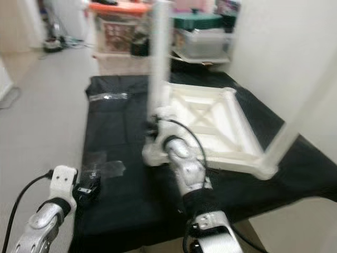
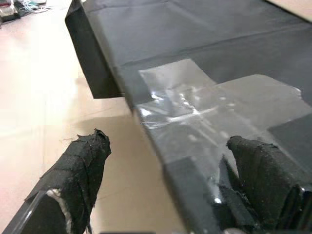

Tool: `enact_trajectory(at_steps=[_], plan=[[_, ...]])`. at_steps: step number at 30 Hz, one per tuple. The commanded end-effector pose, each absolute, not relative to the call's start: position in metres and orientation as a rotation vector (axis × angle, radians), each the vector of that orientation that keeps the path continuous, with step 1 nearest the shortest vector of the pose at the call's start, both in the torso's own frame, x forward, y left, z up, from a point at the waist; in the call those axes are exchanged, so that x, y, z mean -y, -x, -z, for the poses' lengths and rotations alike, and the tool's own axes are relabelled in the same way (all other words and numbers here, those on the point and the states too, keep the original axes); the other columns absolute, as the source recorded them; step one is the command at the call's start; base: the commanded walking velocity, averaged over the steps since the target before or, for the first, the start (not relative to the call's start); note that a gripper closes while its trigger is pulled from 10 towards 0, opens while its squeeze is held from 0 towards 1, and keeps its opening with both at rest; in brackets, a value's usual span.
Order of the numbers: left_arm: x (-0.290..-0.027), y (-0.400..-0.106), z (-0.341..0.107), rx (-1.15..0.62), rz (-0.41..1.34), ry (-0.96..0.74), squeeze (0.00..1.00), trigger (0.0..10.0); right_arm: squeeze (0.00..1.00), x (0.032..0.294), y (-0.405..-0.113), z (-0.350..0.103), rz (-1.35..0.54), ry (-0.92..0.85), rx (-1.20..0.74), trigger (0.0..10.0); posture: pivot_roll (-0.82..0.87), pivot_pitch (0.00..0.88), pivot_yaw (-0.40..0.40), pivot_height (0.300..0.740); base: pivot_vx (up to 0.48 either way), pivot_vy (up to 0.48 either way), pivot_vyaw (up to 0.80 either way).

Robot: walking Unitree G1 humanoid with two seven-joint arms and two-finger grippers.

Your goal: Building children table

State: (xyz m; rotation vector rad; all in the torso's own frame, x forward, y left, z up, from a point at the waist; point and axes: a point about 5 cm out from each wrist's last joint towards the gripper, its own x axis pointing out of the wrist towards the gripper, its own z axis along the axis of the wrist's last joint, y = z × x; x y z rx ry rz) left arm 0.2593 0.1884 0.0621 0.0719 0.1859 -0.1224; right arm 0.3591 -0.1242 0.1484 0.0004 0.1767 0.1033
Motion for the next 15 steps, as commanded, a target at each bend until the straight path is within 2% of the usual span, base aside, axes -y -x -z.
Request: enact_trajectory(at_steps=[1,3,4,10,11,15], plan=[[-0.185,-0.26,-0.06,-0.202,0.142,-0.085,0.0,10.0,0.0,0.167,-0.336,-0.103,0.139,0.086,-0.38,0.0,0.0,0.0,-0.06,0.74,0.0,0.0,0.0],[-0.185,-0.26,-0.06,-0.204,0.143,-0.085,0.0,10.0,0.0,0.167,-0.331,-0.102,0.124,0.093,-0.381,0.0,0.0,0.0,-0.06,0.74,0.0,0.0,0.0],[-0.185,-0.26,-0.059,-0.206,0.145,-0.085,0.0,10.0,0.0,0.16,-0.33,-0.104,0.075,0.095,-0.389,10.0,0.0,0.0,-0.059,0.74,0.0,0.0,0.0],[-0.184,-0.261,-0.059,-0.206,0.149,-0.086,0.0,10.0,0.0,0.144,-0.334,-0.114,-0.026,0.074,-0.32,10.0,0.0,0.0,-0.059,0.74,0.0,0.0,0.0],[-0.184,-0.262,-0.06,-0.204,0.148,-0.086,0.0,10.0,1.0,0.141,-0.338,-0.122,-0.048,0.075,-0.287,10.0,0.01,0.0,-0.067,0.74,0.0,0.0,0.0],[-0.187,-0.262,-0.06,-0.2,0.139,-0.087,0.0,10.0,1.0,0.132,-0.35,-0.137,-0.102,0.049,-0.244,10.0,0.02,0.0,-0.071,0.74,0.0,0.0,0.0]])
